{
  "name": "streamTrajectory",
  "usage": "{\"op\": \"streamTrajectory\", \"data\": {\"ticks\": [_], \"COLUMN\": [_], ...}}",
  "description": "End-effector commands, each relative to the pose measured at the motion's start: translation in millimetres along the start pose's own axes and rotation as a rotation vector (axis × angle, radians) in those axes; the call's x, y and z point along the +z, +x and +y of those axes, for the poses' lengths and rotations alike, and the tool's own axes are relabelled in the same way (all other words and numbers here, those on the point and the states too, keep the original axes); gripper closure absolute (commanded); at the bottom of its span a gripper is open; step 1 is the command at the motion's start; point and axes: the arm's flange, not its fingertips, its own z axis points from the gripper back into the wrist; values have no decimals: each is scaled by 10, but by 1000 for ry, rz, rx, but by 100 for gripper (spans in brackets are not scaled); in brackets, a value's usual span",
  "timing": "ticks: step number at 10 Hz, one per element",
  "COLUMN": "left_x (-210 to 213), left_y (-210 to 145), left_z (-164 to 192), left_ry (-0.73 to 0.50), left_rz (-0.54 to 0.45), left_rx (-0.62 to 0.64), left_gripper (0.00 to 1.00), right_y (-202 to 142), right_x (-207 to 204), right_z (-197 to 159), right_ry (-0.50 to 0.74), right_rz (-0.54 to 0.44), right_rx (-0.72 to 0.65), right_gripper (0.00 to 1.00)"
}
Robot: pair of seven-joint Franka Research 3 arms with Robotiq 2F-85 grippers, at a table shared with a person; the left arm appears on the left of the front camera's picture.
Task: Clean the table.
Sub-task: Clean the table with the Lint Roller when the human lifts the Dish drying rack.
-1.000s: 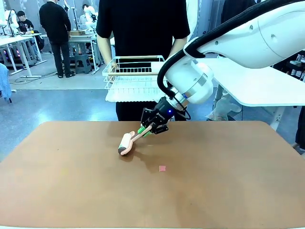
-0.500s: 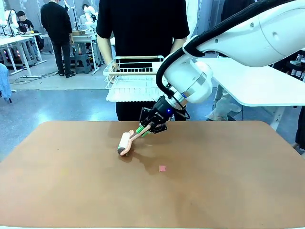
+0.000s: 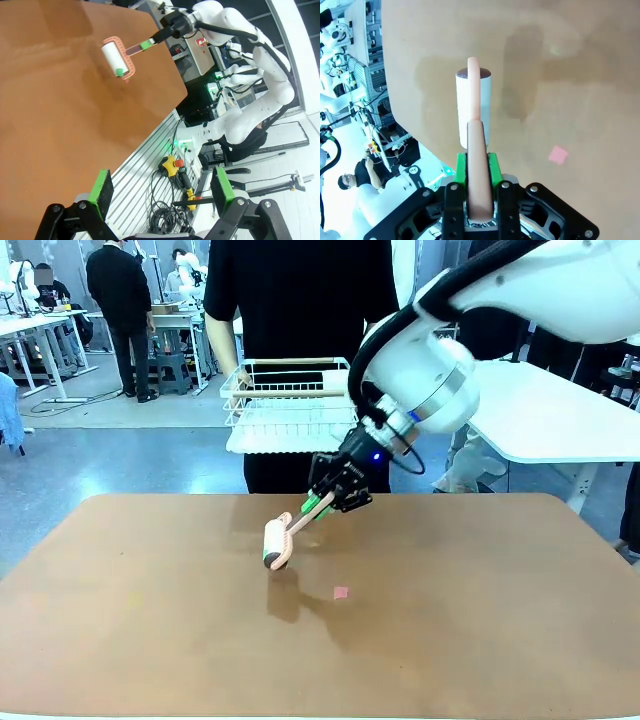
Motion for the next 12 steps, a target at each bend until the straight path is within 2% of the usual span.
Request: {"op": "streamTrajectory", "data": {"ticks": [1,6,10,12], "left_x": [10,10,10,10], "left_y": [-18,-18,-18,-18], "left_z": [-19,-19,-19,-19], "left_ry": [-14,-14,-14,-14], "left_rz": [-14,-14,-14,-14], "left_rx": [-17,-17,-17,-17], "left_gripper": [0,0,0,0], "right_y": [-195,-429,-984,-1243], "right_x": [330,1007,1857,1981], "right_z": [-46,-371,-1114,-1417], "right_ry": [12,-15,-21,-34], "right_rz": [-20,-94,-132,-151], "right_rx": [-30,-79,-64,-40], "right_gripper": [79,79,79,79]}}
